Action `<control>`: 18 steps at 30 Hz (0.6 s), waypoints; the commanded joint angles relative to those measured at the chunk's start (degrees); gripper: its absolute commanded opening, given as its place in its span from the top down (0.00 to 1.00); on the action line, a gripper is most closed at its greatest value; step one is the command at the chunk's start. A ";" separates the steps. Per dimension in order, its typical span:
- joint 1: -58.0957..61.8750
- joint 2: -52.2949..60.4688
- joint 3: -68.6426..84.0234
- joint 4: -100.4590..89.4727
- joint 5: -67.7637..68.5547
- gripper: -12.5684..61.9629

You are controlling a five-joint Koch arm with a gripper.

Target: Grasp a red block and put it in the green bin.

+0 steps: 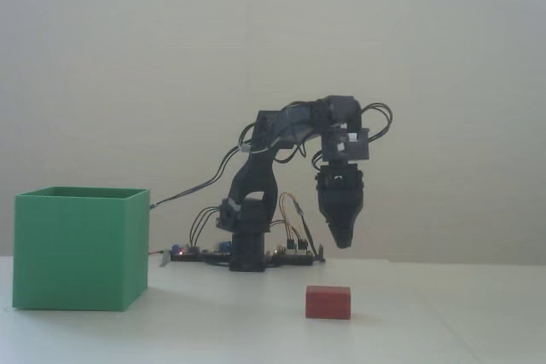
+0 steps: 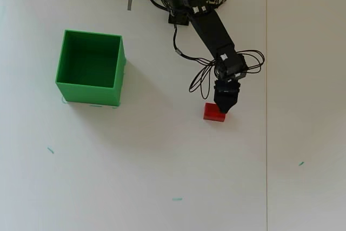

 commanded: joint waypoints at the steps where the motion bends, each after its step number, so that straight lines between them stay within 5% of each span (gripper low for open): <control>1: -1.14 0.97 -2.29 2.11 0.53 0.33; 18: 3.43 -7.29 -10.20 2.02 0.53 0.33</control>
